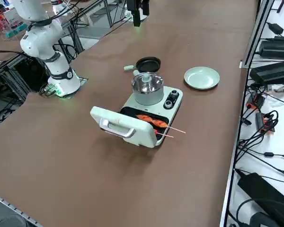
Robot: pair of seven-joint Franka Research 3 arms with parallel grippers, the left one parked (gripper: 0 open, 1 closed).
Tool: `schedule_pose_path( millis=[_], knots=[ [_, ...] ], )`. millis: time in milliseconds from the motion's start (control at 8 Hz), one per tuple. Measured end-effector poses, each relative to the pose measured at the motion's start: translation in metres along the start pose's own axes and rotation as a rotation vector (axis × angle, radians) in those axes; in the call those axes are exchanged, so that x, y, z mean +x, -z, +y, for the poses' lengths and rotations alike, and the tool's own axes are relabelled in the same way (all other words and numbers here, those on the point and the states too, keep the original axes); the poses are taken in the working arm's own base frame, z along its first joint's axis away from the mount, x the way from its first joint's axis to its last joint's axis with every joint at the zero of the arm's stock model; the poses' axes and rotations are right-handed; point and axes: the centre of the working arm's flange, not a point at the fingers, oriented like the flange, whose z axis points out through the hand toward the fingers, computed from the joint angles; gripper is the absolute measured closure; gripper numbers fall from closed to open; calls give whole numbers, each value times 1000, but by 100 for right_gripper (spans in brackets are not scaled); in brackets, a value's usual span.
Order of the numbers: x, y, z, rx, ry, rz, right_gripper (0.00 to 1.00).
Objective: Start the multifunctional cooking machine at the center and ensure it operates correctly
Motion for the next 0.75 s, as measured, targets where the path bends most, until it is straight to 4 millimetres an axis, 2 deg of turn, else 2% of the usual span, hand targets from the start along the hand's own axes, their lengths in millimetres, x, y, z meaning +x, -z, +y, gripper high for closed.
schedule_pose_path(
  millis=[250, 750],
  knots=[
    [-9, 5, 0, 4, -17, 6, 0],
    [-23, -5, 4, 13, -31, 11, 0]
  ],
)
